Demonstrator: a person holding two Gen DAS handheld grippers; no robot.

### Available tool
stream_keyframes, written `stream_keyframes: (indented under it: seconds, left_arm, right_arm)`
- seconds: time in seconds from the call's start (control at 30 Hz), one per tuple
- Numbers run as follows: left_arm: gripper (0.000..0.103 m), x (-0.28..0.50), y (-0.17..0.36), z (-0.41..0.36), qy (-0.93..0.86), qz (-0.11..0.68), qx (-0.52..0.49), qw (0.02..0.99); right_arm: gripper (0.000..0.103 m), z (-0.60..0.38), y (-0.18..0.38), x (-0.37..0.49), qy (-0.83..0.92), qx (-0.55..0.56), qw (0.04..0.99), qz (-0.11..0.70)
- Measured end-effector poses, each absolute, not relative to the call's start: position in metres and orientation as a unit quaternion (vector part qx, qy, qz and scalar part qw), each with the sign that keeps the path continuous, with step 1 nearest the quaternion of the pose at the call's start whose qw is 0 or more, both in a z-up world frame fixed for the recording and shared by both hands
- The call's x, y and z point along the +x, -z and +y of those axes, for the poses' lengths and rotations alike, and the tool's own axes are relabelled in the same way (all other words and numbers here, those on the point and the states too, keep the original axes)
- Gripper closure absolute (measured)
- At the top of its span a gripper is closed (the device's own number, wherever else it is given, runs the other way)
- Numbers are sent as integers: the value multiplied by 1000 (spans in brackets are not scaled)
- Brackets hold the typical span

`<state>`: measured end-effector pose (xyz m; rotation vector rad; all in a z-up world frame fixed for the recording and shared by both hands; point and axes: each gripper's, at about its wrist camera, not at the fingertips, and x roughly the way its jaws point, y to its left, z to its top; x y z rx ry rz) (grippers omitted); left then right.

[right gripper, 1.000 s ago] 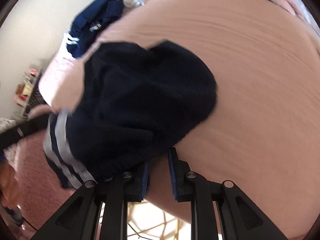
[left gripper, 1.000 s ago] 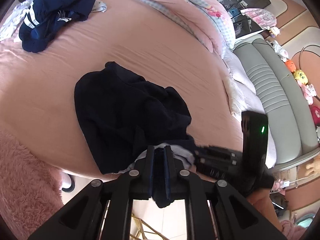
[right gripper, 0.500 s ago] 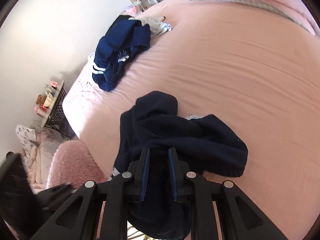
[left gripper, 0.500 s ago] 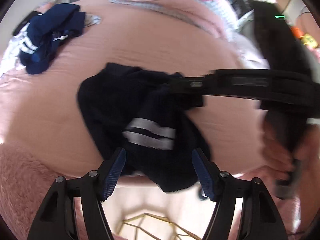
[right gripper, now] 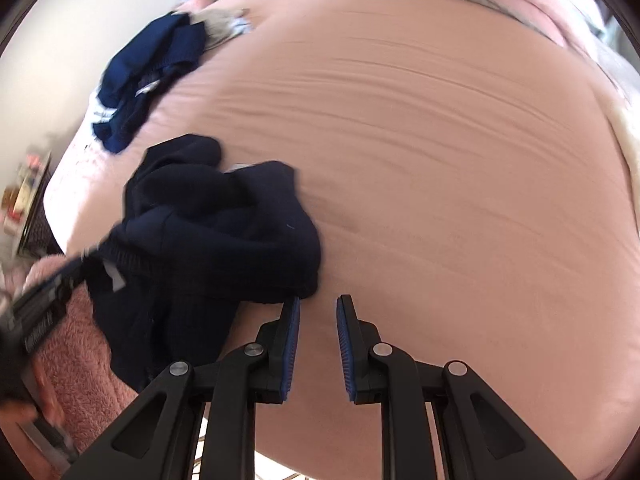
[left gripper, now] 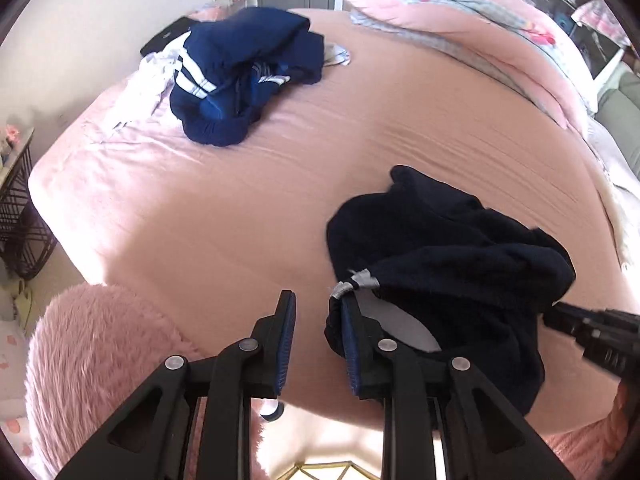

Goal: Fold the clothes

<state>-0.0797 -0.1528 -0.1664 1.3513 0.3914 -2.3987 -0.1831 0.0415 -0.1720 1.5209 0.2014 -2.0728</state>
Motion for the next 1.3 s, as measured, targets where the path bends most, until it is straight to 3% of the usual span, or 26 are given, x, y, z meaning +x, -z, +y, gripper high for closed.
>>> stream_keyframes:
  seconds: [0.13, 0.33, 0.4, 0.43, 0.67, 0.83, 1.0, 1.1, 1.2, 1.3]
  left_arm:
    - [83, -78, 172, -160, 841, 171, 495, 138]
    - [83, -85, 194, -161, 823, 203, 522, 91]
    - [89, -87, 192, -163, 827, 202, 517, 90]
    - [96, -86, 189, -165, 829, 199, 514, 97]
    - [99, -87, 129, -181, 859, 215, 459, 67]
    - [99, -88, 83, -180, 889, 159, 421, 83]
    - [99, -84, 93, -193, 880, 195, 423, 91]
    - [99, -71, 91, -184, 877, 199, 428, 88]
    - [99, -67, 95, -181, 875, 200, 433, 81]
    - [99, -61, 100, -180, 875, 204, 431, 80]
  right_arm:
    - [85, 12, 173, -181, 768, 551, 314, 93]
    - [89, -1, 185, -203, 784, 551, 285, 36]
    - [100, 1, 180, -205, 793, 542, 279, 26]
    - [100, 5, 173, -206, 805, 531, 264, 25]
    - [101, 51, 87, -208, 877, 440, 194, 13]
    - [100, 44, 65, -193, 840, 461, 280, 57]
    - [88, 17, 113, -168, 797, 508, 306, 117]
    - [83, 11, 150, -167, 774, 546, 305, 103]
    - [67, 7, 173, -175, 775, 564, 269, 94]
    - [67, 16, 184, -191, 783, 573, 239, 35]
